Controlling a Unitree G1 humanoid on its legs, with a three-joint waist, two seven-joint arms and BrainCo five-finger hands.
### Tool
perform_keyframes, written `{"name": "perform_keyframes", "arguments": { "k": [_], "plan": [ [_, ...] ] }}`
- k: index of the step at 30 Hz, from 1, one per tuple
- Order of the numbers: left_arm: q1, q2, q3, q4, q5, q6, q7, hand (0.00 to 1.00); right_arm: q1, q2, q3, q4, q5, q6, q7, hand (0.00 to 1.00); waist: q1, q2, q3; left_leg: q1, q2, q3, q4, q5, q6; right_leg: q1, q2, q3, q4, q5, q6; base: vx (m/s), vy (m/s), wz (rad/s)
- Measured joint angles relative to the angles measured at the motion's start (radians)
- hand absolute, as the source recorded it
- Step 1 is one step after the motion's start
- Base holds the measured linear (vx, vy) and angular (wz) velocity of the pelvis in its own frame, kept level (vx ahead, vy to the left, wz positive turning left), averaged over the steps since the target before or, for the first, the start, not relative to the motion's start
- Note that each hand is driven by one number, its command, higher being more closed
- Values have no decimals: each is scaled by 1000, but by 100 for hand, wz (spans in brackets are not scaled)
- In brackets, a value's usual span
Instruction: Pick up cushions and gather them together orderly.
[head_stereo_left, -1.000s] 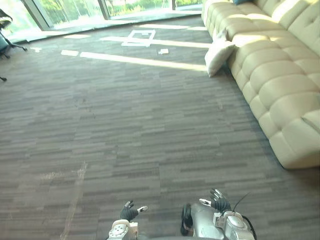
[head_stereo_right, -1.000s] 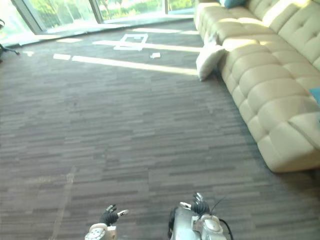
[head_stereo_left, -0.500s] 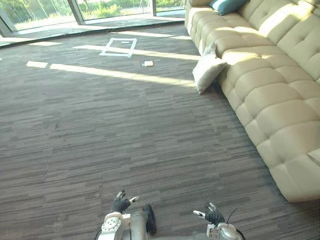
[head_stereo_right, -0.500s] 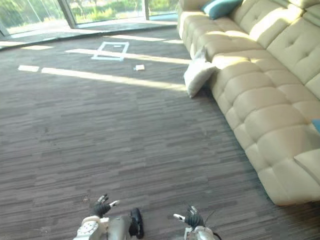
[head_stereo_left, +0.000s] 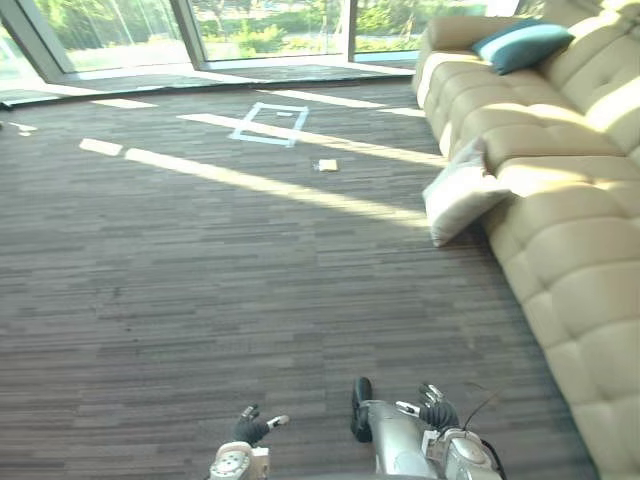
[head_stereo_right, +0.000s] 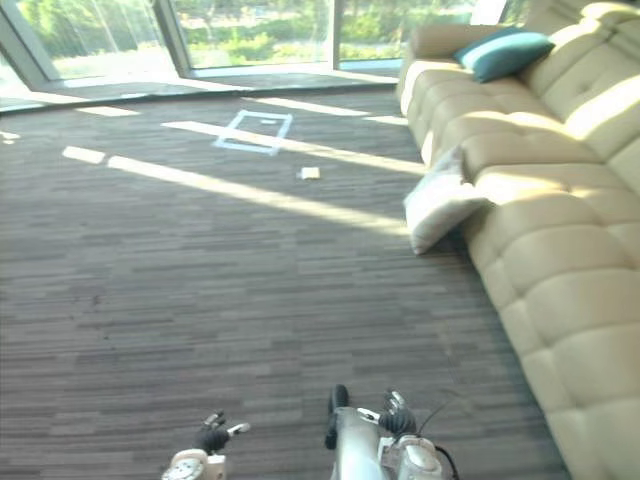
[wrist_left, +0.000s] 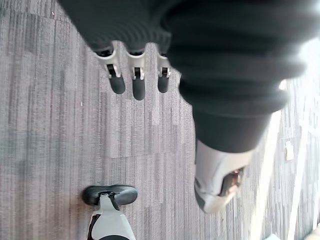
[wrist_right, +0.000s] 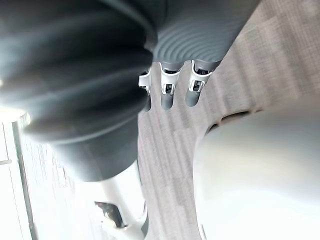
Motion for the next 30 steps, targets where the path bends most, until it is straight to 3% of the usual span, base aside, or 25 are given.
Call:
{"name": "perform_keyframes", "arguments": {
  "k": [1, 2, 4, 6, 7, 8, 9, 11, 12, 13, 14, 15, 16, 17, 18, 19, 21, 23, 25, 27, 28, 29, 30],
  "plan": [
    [4, -5, 15, -11, -1, 1, 0, 0, 5, -5, 4, 0, 1, 6, -1, 0, 1, 13, 3, -50, 49, 21, 135, -2, 15, 56, 24, -5, -31, -14, -4, 662, -216, 10],
    [20, -3, 31, -39, -1, -1, -1, 0, 18, -1, 4, 2, 4, 12, -2, 0, 7, 10, 8, -132, 105, 79, 280, -44, 57, 163, 46, -4, -94, -35, -9, 553, -150, 0],
    [26, 7, 35, -63, -4, -5, -2, 0, 29, 13, 3, 20, 10, 14, -3, 0, 9, -20, 3, -223, 94, 159, 239, -103, 74, 280, 41, 12, -183, -42, 3, 529, -131, -18],
    [27, 12, 35, -80, -11, -9, -2, 0, 21, 14, 4, 38, 10, 17, -4, 0, 19, -24, 3, -316, 53, 209, 14, -128, 83, 357, 35, 29, -257, -40, 20, 508, -77, -43],
    [27, 12, 35, -89, -15, -13, -1, 0, 23, 15, 3, 38, 10, 17, -6, 0, 26, -26, 3, -342, 5, 203, -187, -120, 75, 383, 28, 47, -274, -43, 25, 512, 12, -59],
    [28, 12, 35, -91, -21, -17, 0, 0, 28, 17, 3, 39, 8, 17, -8, 0, 35, -28, 3, -345, -49, 171, -427, -79, 63, 421, 20, 73, -301, -57, 40, 525, 38, -64],
    [29, 12, 34, -92, -22, -18, 0, 0, 31, 17, 2, 40, 8, 17, -10, 0, 39, -26, 3, -345, -74, 146, -550, -39, 52, 449, 19, 90, -324, -64, 50, 559, 106, -66],
    [32, 12, 31, -98, -24, -21, 1, 0, 51, 16, 4, 40, 7, 14, -18, 0, 55, -19, 0, -371, -85, 111, -664, 15, 44, 537, 34, 135, -379, -97, 87, 646, 240, -67],
    [30, 18, 29, -97, -25, -21, 1, 0, 55, 20, 4, 42, 8, 14, -21, 0, 61, -25, 0, -375, -83, 102, -627, 82, 75, 559, 33, 155, -378, -121, 98, 703, 339, -72],
    [33, 36, 27, -98, -26, -21, 0, 0, 58, 31, 7, 43, 7, 14, -23, 0, 68, -47, -16, -383, -99, 110, -567, 131, 107, 570, 3, 187, -352, -166, 116, 583, 265, -65],
    [33, 59, 27, -93, -26, -19, 0, 0, 64, 49, 14, 45, 5, 13, -22, 0, 61, -95, -40, -398, -130, 120, -509, 86, 155, 544, -42, 209, -273, -195, 135, 610, 225, -53],
    [30, 62, 28, -84, -26, -19, 0, 0, 70, 61, 15, 46, 4, 12, -21, 0, 58, -104, -47, -398, -142, 126, -488, 53, 169, 507, -64, 219, -194, -195, 138, 619, 228, -39],
    [29, 64, 27, -75, -26, -20, 0, 0, 76, 63, 12, 44, 8, 6, -20, 0, 58, -112, -54, -383, -158, 144, -472, 16, 182, 431, -89, 247, -15, -188, 150, 726, 307, -23],
    [23, 73, 27, -66, -26, -20, 3, 0, 66, 63, 11, 45, 5, 4, -19, 0, 57, -131, -47, -338, -189, 156, -475, -26, 191, 331, -127, 266, 223, -130, 204, 579, 264, -16],
    [14, 78, 26, -62, -26, -18, 3, 0, 60, 65, 11, 45, 3, 4, -18, 0, 53, -138, -39, -303, -203, 160, -478, -54, 192, 283, -151, 272, 358, -82, 228, 561, 228, -1],
    [10, 86, 13, -43, -27, -7, 5, 0, 50, 65, 11, 45, 0, 4, -15, 0, 50, -133, -28, -224, -220, 161, -486, -94, 190, 224, -192, 245, 543, -73, 214, 562, 191, 4],
    [21, 88, -20, -24, -29, 0, 7, 0, 48, 44, 23, 37, -5, 2, -13, 0, 42, -112, -31, -88, -224, 168, -555, -119, 194, 170, -234, 141, 624, -113, 138, 542, 156, -4],
    [33, 82, -56, -24, -29, 0, 7, 0, 39, 22, 44, 33, -5, -6, -12, 0, 33, -78, -35, 23, -199, 173, -645, -119, 193, 82, -219, 14, 520, -185, 107, 495, 65, 0],
    [30, 78, -66, -24, -29, 1, 6, 0, 14, 17, 43, 31, -4, -8, -12, 0, 16, -67, -26, 68, -170, 194, -678, -119, 193, -13, -192, -83, 361, -186, 96, 530, -38, 4],
    [34, 74, -67, -22, -29, 3, 5, 0, 0, 16, 43, 28, -4, -10, -12, 0, 6, -61, -21, 112, -148, 208, -706, -120, 191, -74, -146, -180, 133, -108, 61, 528, -76, -9],
    [35, 76, -71, -23, -29, 2, 5, 0, 0, 19, 44, 28, -4, -10, -12, 0, 7, -66, -22, 139, -153, 222, -712, -130, 148, -80, -107, -204, -32, 4, 33, 575, -91, -16],
    [42, 81, -73, -24, -28, 2, 4, 0, 8, 24, 45, 30, -4, -11, -12, 0, 6, -82, -29, 171, -168, 221, -712, -153, 110, -78, -85, -201, -134, 129, -27, 779, -151, -14],
    [41, 90, -66, -8, -27, 3, 3, 0, 21, 24, 37, 28, 4, -14, -9, 0, 1, -97, -36, 214, -186, 213, -708, -184, 65, -86, -83, -176, -124, 187, -124, 767, -145, -37]
  ]
}}
